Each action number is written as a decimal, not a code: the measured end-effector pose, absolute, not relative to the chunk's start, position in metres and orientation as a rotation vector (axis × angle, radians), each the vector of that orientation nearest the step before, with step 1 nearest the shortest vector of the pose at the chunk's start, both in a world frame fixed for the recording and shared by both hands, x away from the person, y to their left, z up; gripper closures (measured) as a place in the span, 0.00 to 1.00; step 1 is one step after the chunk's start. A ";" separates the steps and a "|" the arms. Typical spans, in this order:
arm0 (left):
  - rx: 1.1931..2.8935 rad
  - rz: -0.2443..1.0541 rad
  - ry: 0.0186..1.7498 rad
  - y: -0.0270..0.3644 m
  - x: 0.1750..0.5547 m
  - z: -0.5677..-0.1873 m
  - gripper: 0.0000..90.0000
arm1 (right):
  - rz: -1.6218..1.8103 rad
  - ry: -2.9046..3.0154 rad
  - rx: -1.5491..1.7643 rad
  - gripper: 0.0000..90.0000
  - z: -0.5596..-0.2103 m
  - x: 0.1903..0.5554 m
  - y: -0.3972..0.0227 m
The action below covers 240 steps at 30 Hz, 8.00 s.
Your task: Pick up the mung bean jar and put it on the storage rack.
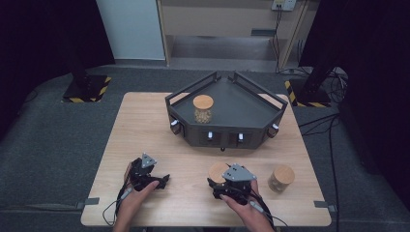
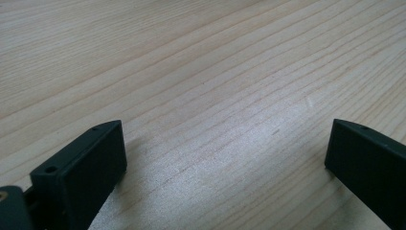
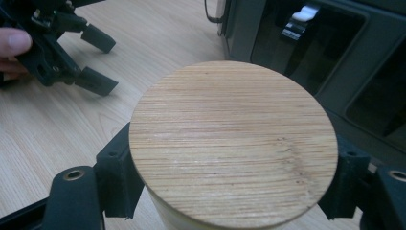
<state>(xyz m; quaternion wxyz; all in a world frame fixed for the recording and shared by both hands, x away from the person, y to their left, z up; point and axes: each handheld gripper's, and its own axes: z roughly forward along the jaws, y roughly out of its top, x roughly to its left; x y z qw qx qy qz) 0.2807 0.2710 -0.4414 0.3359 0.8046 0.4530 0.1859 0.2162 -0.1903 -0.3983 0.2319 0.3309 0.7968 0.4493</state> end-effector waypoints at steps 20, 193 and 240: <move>2.101 0.486 1.179 0.271 0.281 -0.441 0.00 | 1.213 2.174 0.911 0.29 -0.363 0.229 -0.200; 2.101 0.489 1.176 0.271 0.280 -0.441 0.00 | 1.099 2.004 1.178 0.29 -0.284 0.397 -0.173; 2.102 0.484 1.173 0.272 0.281 -0.441 0.00 | 1.118 2.018 1.228 0.28 -0.307 0.402 -0.174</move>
